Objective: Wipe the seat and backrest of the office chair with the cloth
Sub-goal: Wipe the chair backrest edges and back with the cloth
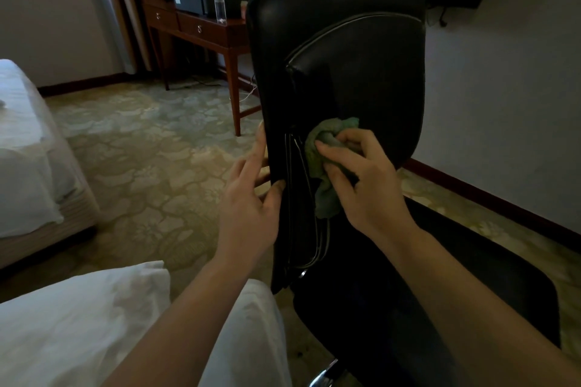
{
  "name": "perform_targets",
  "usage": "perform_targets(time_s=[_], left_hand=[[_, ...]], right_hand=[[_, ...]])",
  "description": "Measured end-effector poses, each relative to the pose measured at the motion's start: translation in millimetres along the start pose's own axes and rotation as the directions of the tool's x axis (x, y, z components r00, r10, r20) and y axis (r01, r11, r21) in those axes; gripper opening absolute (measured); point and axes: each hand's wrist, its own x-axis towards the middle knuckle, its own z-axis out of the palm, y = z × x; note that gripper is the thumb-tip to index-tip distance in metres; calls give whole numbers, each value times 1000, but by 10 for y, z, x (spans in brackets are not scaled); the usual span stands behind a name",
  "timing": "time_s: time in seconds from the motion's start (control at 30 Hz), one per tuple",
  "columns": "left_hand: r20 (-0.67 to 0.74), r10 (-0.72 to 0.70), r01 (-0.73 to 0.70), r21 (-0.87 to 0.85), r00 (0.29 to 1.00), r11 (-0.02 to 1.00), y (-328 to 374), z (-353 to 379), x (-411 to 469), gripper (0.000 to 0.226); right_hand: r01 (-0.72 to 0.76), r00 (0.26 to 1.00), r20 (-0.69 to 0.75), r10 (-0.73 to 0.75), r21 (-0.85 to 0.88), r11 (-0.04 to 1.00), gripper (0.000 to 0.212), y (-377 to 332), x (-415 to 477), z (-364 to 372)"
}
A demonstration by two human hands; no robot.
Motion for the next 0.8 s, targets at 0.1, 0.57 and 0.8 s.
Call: perform_targets(time_s=[0.1, 0.57, 0.8], left_hand=[[-2, -10, 10, 7, 1000, 1000, 18, 5, -1, 82], [6, -46, 46, -65, 999, 997, 54, 1, -2, 81], [7, -56, 57, -40, 998, 998, 49, -31, 8, 85]], right_hand=[[-71, 996, 65, 66, 78, 994, 30, 74, -103, -43], [-26, 1000, 0, 26, 49, 998, 34, -59, 69, -132], [-183, 981, 89, 171, 155, 971, 26, 52, -218, -39]])
